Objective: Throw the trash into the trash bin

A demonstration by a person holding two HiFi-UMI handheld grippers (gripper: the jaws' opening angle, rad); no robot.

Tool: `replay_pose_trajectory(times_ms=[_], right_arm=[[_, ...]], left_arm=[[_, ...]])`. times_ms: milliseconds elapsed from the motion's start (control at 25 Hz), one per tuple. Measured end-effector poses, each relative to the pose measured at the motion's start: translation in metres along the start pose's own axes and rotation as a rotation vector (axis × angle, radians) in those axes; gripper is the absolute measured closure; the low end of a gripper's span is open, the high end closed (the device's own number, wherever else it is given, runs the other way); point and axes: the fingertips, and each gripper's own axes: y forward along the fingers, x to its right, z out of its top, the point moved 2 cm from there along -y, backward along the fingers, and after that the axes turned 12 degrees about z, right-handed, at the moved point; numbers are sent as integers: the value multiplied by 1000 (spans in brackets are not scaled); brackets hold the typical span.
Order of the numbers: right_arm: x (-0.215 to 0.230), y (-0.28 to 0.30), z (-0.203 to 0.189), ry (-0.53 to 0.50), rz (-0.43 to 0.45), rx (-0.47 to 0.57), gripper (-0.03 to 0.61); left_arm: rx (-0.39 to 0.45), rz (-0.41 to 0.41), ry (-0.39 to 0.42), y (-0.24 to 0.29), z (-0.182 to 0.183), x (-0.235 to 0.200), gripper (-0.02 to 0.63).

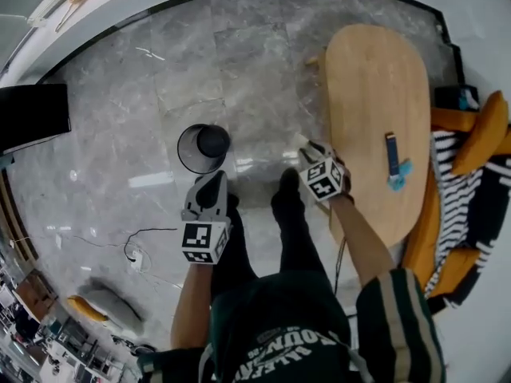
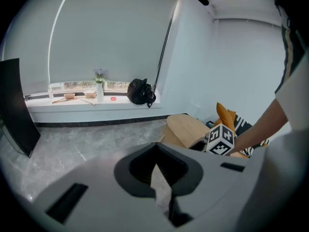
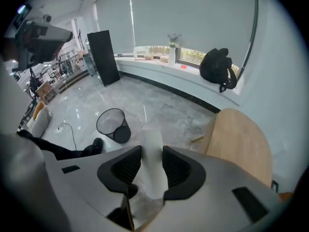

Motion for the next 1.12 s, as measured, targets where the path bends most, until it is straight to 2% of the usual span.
replay_pose_trajectory(times_ms=[240, 480, 760, 960, 1120], right_arm=[[-66, 41, 80, -15, 64, 69, 443], [-131, 94, 144, -104, 132, 25, 443], [-191, 164, 178, -177, 223, -20, 445], [-224, 217, 183, -201, 258, -32, 445], [-235, 268, 180, -210, 283, -42, 445]], left_arm=[[8, 66, -69, -14, -28, -69, 614], [-6, 131, -112, -26, -61, -150, 614], [-27, 204, -188, -37, -108, -218, 614], [-4, 249, -212, -31, -139, -253, 614], [16, 291, -221, -16, -158, -278, 614]])
